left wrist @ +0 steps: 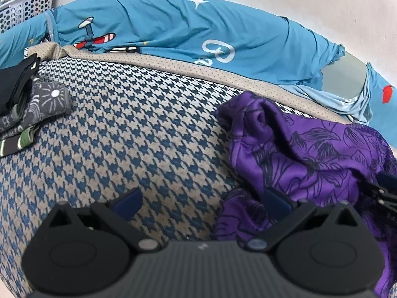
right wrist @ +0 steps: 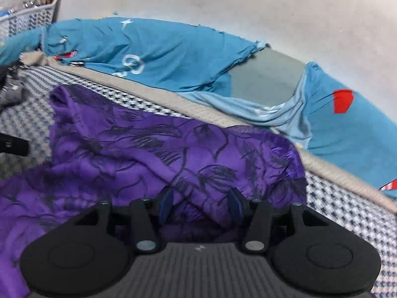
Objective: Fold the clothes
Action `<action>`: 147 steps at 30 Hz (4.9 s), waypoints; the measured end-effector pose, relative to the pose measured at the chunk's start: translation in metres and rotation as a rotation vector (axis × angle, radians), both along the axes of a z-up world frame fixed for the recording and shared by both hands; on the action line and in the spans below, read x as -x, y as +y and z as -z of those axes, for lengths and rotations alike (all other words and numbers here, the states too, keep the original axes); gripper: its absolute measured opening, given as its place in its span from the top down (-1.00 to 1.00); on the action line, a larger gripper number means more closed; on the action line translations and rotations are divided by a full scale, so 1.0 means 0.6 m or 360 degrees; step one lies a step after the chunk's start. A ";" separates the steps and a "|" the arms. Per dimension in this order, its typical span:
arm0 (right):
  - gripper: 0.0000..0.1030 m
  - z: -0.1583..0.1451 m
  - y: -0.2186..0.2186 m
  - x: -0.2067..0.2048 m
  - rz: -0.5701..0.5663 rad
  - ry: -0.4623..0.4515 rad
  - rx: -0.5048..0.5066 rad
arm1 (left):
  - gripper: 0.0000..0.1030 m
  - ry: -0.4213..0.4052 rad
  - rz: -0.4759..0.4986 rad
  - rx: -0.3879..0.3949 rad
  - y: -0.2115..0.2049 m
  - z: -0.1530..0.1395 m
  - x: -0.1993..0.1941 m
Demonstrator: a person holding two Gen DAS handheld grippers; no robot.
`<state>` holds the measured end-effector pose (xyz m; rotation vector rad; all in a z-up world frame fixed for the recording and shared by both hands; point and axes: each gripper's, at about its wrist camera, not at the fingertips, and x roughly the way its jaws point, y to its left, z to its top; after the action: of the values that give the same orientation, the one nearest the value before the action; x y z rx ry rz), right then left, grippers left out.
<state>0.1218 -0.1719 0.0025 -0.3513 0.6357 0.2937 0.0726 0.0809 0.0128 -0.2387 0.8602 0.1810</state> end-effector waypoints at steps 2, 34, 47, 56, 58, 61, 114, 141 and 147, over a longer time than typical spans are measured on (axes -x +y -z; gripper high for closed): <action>0.07 0.003 0.001 -0.005 0.0042 0.0001 -0.0031 | -1.00 0.0008 0.0008 0.0003 -0.004 0.003 -0.002; 0.84 -0.125 0.046 0.075 0.0163 -0.0186 -0.0886 | -1.00 -0.0002 -0.0156 -0.0153 0.056 -0.001 0.042; 0.83 -0.129 0.072 0.095 -0.0190 0.0025 -0.0936 | -1.00 0.0017 -0.0217 -0.0172 0.079 0.003 0.047; 0.41 -0.118 0.023 0.103 -0.0089 -0.0014 -0.0698 | -1.00 -0.0001 -0.0187 -0.0153 0.072 -0.002 0.048; 0.29 -0.115 0.005 0.099 -0.0022 -0.0035 -0.0638 | -1.00 -0.0005 -0.0186 -0.0139 0.072 -0.003 0.049; 0.11 -0.104 -0.019 0.089 0.0079 -0.0053 -0.0519 | -1.00 -0.0014 -0.0177 -0.0134 0.071 -0.005 0.050; 0.80 -0.041 0.219 0.066 -0.0278 0.0057 -0.0895 | -1.00 -0.0165 -0.0677 -0.0174 0.216 -0.064 0.104; 0.24 0.019 0.405 0.179 -0.0942 0.0461 -0.0681 | -1.00 -0.0261 -0.0914 -0.0296 0.306 -0.101 0.163; 0.10 -0.016 0.355 0.190 -0.0894 0.0358 -0.0669 | -1.00 -0.0256 -0.0829 -0.0264 0.268 -0.098 0.145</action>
<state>0.0079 0.0412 0.0123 -0.0835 0.6683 0.9986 -0.0145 0.2416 0.0718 -0.3143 0.6051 0.7070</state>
